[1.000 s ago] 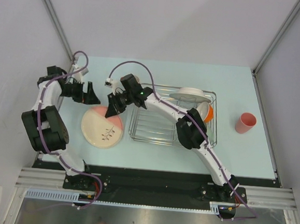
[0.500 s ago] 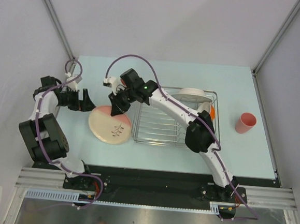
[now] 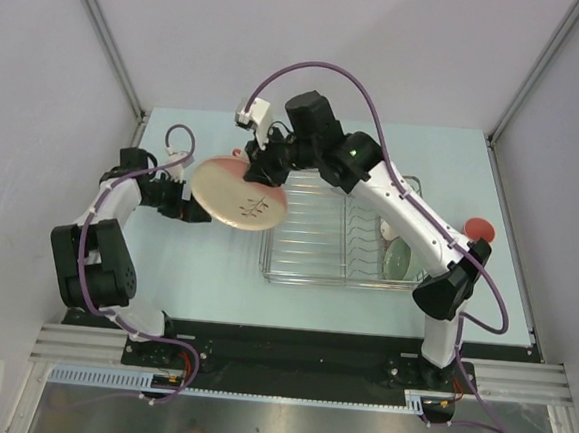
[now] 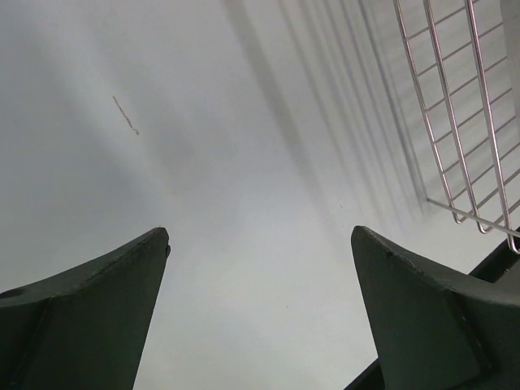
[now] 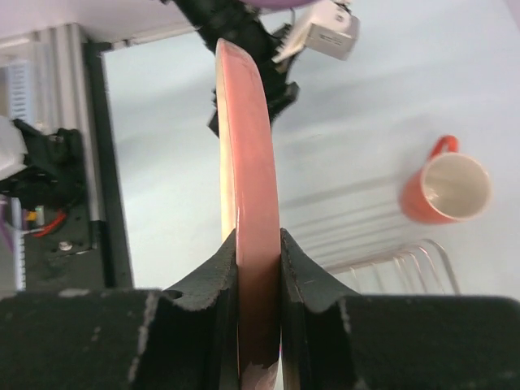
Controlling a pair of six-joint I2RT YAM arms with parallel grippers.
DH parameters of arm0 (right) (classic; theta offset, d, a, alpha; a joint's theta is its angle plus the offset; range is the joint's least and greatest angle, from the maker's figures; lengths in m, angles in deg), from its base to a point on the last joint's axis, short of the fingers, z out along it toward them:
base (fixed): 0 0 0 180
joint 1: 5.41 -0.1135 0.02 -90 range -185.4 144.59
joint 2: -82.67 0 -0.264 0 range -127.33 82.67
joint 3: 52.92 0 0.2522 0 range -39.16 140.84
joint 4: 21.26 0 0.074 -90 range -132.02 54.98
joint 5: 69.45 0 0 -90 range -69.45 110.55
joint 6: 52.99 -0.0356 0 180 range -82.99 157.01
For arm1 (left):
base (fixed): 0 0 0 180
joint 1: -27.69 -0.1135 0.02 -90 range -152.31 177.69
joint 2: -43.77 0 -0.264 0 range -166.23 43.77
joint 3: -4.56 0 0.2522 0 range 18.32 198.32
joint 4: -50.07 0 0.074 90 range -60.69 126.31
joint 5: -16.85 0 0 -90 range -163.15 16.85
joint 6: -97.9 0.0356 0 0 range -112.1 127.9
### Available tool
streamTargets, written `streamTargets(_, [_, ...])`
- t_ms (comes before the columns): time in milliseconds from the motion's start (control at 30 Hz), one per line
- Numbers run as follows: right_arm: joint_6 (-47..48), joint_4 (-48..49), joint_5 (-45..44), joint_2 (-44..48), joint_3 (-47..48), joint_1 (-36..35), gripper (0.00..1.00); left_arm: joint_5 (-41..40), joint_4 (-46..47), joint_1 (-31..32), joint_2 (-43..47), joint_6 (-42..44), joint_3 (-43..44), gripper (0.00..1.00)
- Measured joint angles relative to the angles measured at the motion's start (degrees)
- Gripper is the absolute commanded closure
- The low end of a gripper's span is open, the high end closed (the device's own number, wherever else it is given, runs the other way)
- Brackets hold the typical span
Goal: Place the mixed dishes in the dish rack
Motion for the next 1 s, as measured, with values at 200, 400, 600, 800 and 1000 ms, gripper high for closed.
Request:
streamTargets(200, [8.2, 0.7, -9.4, 6.6, -11.3, 0.1, 1.00, -1.8, 1.2, 4.8, 0.0, -2.3, 2.4, 0.00])
streamTargets(400, [18.6, 2.1, -16.8, 26.8, -38.0, 2.8, 1.00, -2.4, 2.3, 15.5, -1.8, -5.9, 10.6, 0.00])
streamTargets(600, [23.1, 0.8, -20.1, 35.9, -40.9, 8.7, 1.00, -2.1, 3.2, 21.1, -7.8, -8.7, 19.2, 0.00])
streamTargets(800, [30.1, -0.9, -22.0, 35.9, -41.0, 9.6, 1.00, -3.2, 3.1, 22.9, -9.5, -10.2, 19.2, 0.00])
streamTargets(1000, [33.9, -3.2, -24.1, 35.5, -42.1, 9.5, 1.00, -3.5, 3.0, 25.1, -10.4, -10.4, 19.2, 0.00])
